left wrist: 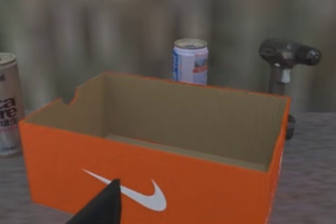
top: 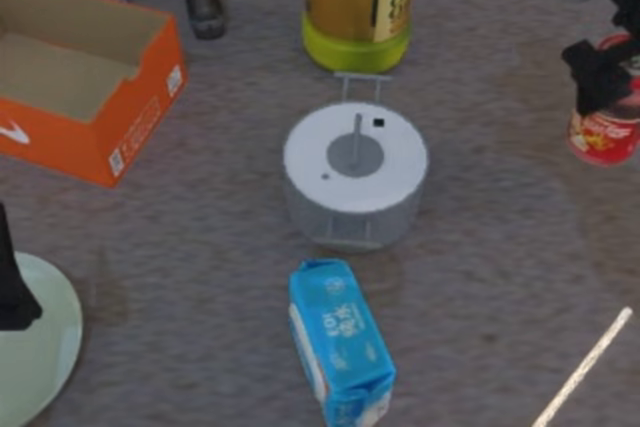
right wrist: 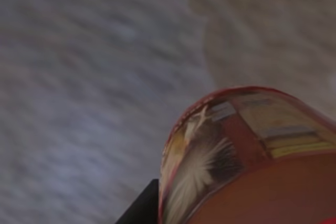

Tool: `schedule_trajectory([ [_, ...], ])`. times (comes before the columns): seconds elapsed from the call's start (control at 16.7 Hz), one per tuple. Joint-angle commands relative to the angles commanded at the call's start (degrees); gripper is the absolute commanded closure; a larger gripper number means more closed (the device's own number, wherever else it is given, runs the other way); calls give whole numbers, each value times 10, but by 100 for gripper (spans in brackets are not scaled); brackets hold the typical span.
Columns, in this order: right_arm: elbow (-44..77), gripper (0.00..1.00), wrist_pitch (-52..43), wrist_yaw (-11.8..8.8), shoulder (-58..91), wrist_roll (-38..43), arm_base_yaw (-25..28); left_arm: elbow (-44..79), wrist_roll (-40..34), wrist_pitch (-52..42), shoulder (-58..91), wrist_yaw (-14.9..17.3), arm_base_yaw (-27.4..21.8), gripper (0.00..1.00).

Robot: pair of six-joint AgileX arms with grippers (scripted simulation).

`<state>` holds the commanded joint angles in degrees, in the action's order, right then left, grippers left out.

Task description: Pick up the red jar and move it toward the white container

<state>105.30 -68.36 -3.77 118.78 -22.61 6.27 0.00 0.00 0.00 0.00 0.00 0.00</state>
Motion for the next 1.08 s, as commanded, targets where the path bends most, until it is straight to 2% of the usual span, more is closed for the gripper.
schedule_trajectory([
  [0.3,-57,100,66,44,-20,251,64,0,0,0,0,0,0,0],
  [0.48,-88,100,93,64,-26,351,93,0,0,0,0,0,0,0],
  [0.66,-107,100,107,74,-28,396,109,0,0,0,0,0,0,0],
  [1.08,-113,100,117,73,-24,399,108,0,0,0,0,0,0,0],
])
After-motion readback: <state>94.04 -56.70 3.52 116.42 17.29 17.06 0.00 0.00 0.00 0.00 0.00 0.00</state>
